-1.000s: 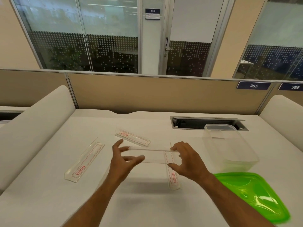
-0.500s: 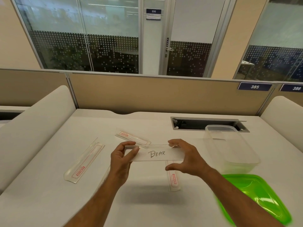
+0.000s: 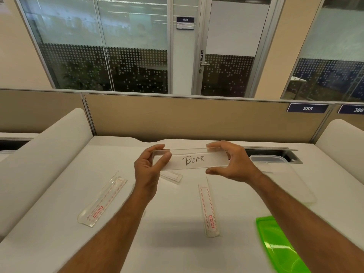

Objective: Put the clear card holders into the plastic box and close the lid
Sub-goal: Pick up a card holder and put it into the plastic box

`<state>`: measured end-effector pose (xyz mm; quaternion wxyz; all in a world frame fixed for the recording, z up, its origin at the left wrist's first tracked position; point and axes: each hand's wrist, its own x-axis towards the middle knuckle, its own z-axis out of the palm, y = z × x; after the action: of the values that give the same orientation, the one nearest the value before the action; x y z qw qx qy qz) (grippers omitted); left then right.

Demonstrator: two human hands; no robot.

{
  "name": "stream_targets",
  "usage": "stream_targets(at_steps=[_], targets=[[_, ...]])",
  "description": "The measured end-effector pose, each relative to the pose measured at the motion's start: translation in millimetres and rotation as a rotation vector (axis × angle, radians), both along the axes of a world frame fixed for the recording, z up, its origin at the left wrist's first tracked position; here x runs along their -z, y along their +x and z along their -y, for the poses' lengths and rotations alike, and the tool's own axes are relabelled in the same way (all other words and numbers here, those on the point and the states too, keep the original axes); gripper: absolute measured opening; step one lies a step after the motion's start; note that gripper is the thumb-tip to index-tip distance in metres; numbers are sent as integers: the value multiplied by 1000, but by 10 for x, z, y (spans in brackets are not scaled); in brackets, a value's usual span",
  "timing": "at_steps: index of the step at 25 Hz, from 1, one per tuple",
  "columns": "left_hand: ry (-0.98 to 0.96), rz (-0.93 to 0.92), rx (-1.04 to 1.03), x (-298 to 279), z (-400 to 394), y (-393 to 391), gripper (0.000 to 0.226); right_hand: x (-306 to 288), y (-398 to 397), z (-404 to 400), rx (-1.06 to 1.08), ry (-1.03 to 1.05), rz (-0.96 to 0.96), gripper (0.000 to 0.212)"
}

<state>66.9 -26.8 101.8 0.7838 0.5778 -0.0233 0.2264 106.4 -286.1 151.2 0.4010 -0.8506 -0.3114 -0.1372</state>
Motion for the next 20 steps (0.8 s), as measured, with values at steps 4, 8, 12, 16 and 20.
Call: stream_targets(at_steps=[4, 8, 12, 16, 20], targets=[[-9, 30, -8, -120, 23, 91, 37, -147, 66, -6, 2, -17, 25, 70], [-26, 28, -2, -118, 26, 129, 32, -294, 153, 10, -1, -244, -65, 75], [15, 8, 6, 7, 104, 127, 26, -405, 217, -130, 35, -581, -150, 77], [40, -46, 44, 87, 228, 101, 28, -377, 238, -364, -25, -776, -193, 75], [128, -140, 66, 150, 290, 97, 52, -208, 224, -346, -28, -744, -296, 73]])
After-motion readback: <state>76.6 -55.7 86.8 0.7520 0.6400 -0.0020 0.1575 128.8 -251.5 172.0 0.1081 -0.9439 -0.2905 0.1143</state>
